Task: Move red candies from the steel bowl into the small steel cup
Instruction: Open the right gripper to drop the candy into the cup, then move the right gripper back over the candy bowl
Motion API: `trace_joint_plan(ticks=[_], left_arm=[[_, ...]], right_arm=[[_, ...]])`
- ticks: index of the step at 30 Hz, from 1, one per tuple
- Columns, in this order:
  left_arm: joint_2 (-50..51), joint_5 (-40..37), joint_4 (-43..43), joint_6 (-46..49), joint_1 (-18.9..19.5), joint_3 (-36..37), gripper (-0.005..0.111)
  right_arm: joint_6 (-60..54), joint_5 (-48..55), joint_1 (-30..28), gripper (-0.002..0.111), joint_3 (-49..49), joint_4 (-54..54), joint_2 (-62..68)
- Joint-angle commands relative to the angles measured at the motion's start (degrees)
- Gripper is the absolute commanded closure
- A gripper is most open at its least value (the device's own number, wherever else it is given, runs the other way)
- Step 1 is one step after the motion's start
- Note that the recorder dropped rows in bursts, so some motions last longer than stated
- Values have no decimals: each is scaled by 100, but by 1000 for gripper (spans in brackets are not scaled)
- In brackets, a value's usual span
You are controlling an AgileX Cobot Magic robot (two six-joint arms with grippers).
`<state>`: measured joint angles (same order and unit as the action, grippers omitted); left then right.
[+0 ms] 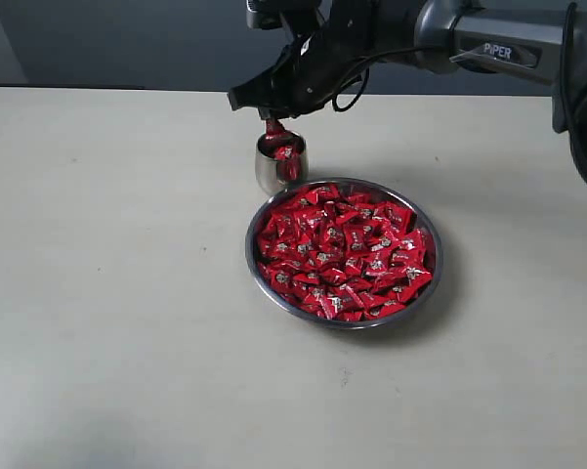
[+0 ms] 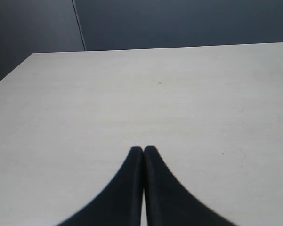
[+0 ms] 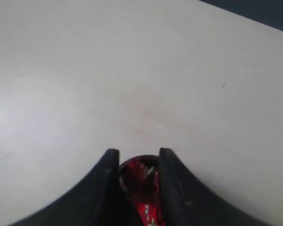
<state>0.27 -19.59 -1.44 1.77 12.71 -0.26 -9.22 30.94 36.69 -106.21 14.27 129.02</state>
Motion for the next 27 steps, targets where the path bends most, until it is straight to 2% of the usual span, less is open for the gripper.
trace_joint_plan(ticks=[1, 8, 19, 23, 27], left_arm=[[-27, 45, -13, -8, -27, 26, 106], [-27, 45, -13, -8, -27, 26, 106], [-27, 45, -13, -8, -27, 26, 106], [-27, 45, -13, -8, -27, 26, 106], [-27, 45, -13, -8, -27, 26, 106]], right_arm=[[-2, -29, -3, 61, -39, 52, -14], [-2, -3, -3, 75, -39, 52, -14], [-16, 603, -3, 76, -39, 30, -319], [-4, 525, -3, 76, 143, 30, -591], [-4, 11, -3, 76, 840, -30, -1086]])
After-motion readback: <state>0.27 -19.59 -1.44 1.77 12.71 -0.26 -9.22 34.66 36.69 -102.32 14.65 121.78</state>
